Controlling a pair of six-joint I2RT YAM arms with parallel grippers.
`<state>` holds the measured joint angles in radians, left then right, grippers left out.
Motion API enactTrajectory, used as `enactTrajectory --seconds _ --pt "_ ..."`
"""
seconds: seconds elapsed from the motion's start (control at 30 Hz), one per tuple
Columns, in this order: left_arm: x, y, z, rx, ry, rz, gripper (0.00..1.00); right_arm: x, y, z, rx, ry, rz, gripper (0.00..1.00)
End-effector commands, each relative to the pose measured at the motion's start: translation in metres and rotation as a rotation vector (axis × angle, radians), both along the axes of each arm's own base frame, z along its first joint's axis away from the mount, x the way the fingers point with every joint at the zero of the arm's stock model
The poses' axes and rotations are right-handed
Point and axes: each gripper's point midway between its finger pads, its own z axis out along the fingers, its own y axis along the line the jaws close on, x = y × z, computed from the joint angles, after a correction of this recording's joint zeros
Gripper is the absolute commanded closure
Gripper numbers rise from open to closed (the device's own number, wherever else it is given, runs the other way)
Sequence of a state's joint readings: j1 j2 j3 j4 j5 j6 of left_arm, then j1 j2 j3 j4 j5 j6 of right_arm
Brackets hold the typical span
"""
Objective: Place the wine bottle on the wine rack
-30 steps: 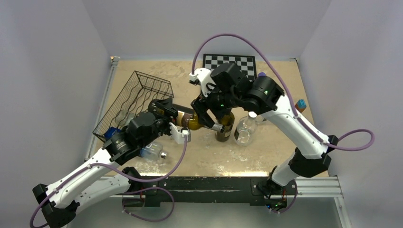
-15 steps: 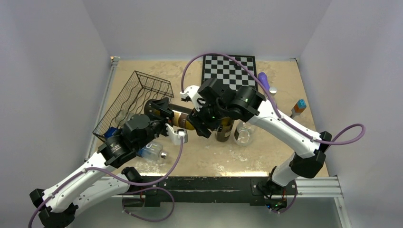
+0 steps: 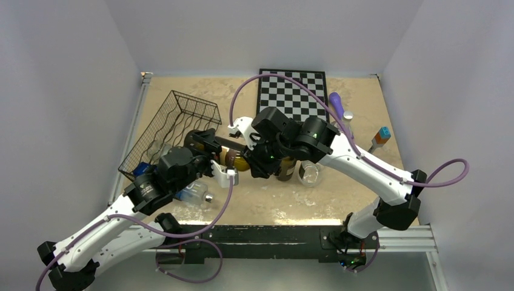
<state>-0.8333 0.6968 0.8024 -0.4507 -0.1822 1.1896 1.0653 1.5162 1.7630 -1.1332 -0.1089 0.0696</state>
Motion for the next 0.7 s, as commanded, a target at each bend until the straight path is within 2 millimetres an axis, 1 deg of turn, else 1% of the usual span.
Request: enactTrajectory --seconds 0.0,0.03,0.07,0.1,0.13,0.17,0.2,0.23,0.27,0.33,0.43,0.47,0.5,0.6,0.67 --pt "-0.002 0.002 0.080 -0.303 -0.149 0.025 1.00 0.008 0.006 0.017 0.078 -0.034 -0.035 1.00" --pt "-0.003 0.002 0.081 -0.309 -0.160 0.022 0.98 0.006 0.008 0.019 0.093 -0.034 -0.023 1.00" --pt "-0.004 0.003 0.083 -0.317 -0.172 0.015 0.90 0.005 0.010 0.022 0.115 -0.036 -0.020 1.00" --pt "-0.006 0.003 0.084 -0.324 -0.182 0.008 0.75 0.005 0.011 0.025 0.137 -0.042 -0.025 1.00" --pt "-0.007 0.003 0.085 -0.332 -0.190 0.001 0.56 0.006 0.012 0.028 0.152 -0.050 -0.033 1.00" --pt "-0.008 0.004 0.085 -0.337 -0.193 -0.002 0.40 0.008 0.011 0.031 0.161 -0.059 -0.048 1.00" --pt "-0.009 0.004 0.084 -0.341 -0.196 -0.004 0.16 0.011 0.010 0.033 0.165 -0.071 -0.068 1.00" --pt "-0.011 0.005 0.082 -0.338 -0.192 -0.007 0.03 0.015 0.009 0.036 0.171 -0.085 -0.090 1.00" --pt "-0.011 0.004 0.078 -0.326 -0.182 -0.012 0.01 0.019 0.008 0.040 0.179 -0.104 -0.122 1.00" --pt "-0.014 0.004 0.070 -0.284 -0.164 -0.024 0.01 0.031 0.002 0.048 0.190 -0.134 -0.216 1.00" --pt "-0.018 0.006 0.056 -0.212 -0.122 -0.039 0.01 0.050 -0.008 0.073 0.227 -0.217 -0.345 1.00" --pt "-0.019 0.007 0.050 -0.183 -0.106 -0.042 0.01 0.055 -0.010 0.080 0.236 -0.235 -0.370 1.00" --pt "-0.020 0.008 0.047 -0.171 -0.102 -0.044 0.01 0.058 -0.011 0.084 0.241 -0.251 -0.387 1.00" --pt "-0.021 0.011 0.049 -0.180 -0.114 -0.043 0.01 0.066 -0.012 0.091 0.236 -0.281 -0.413 1.00" --pt "-0.023 0.012 0.057 -0.228 -0.125 -0.038 0.01 0.067 -0.009 0.087 0.227 -0.282 -0.402 1.00"
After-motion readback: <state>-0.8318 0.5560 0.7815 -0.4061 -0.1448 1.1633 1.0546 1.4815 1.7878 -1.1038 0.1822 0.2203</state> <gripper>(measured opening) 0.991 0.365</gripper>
